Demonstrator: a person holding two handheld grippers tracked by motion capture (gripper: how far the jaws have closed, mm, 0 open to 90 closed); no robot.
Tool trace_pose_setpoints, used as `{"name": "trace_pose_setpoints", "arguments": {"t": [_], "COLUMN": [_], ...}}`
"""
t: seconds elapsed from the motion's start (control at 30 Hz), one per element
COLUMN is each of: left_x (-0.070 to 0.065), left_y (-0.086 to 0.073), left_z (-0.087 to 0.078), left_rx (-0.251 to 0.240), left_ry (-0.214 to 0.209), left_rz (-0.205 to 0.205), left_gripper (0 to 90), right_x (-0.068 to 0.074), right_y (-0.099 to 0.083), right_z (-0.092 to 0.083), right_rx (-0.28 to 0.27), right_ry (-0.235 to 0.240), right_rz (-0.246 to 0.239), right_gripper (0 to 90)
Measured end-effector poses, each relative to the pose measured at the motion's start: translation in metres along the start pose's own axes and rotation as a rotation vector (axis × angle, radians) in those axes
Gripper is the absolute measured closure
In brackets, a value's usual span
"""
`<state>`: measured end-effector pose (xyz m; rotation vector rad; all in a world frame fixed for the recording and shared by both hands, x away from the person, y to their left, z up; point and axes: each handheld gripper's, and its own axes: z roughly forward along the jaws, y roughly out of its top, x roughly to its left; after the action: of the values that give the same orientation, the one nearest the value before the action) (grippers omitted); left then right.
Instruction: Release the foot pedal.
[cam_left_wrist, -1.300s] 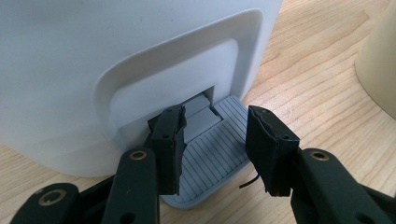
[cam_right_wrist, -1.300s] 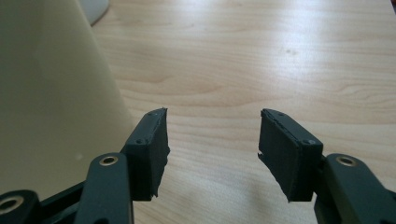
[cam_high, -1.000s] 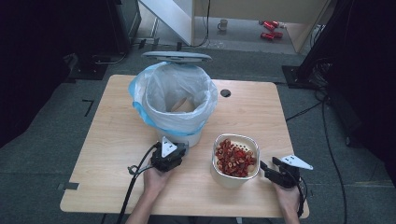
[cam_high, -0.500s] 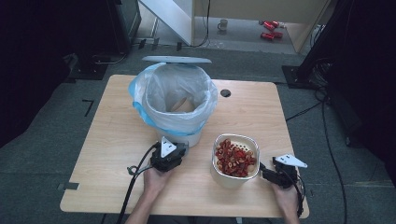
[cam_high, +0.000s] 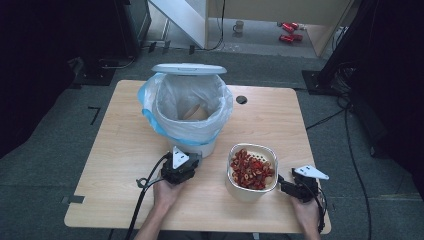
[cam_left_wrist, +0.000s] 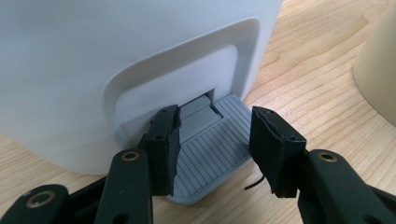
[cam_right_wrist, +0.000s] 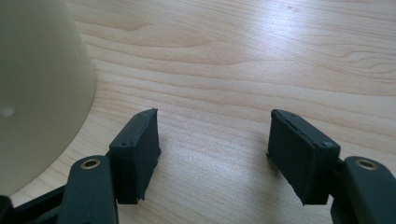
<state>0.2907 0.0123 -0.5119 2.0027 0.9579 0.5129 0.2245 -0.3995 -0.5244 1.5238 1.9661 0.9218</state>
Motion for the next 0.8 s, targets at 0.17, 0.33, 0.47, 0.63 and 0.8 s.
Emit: {"name": "trace_pose_setpoints", "arguments": {"t": [0.17,0.33,0.47,0.63,0.8], "left_x": [0.000,0.002,0.002,0.004,0.008], "left_y": [0.002,0.005,0.005,0.005,0.002], "left_z": [-0.002,-0.006,-0.006,-0.010,-0.017], "left_rx": [-0.010,-0.029,-0.029,-0.018,-0.024], "left_ry": [-0.011,-0.018,-0.017,-0.017,-0.020], "left_rz": [-0.022,-0.038,-0.041,-0.042,-0.063], "left_gripper": [49.3,49.3,48.8,45.8,43.9], "right_x": [0.000,0.000,0.000,0.000,0.000], "right_y": [0.000,0.000,0.000,0.000,0.000], "right_z": [0.000,0.000,0.000,0.000,0.000], "right_rx": [0.000,-0.001,0.000,0.000,0.000], "right_ry": [0.000,0.001,0.001,0.001,0.001], "right_rz": [0.000,-0.001,-0.001,-0.001,-0.001], "right_gripper": [33.9,33.7,33.6,33.6,33.6]}}
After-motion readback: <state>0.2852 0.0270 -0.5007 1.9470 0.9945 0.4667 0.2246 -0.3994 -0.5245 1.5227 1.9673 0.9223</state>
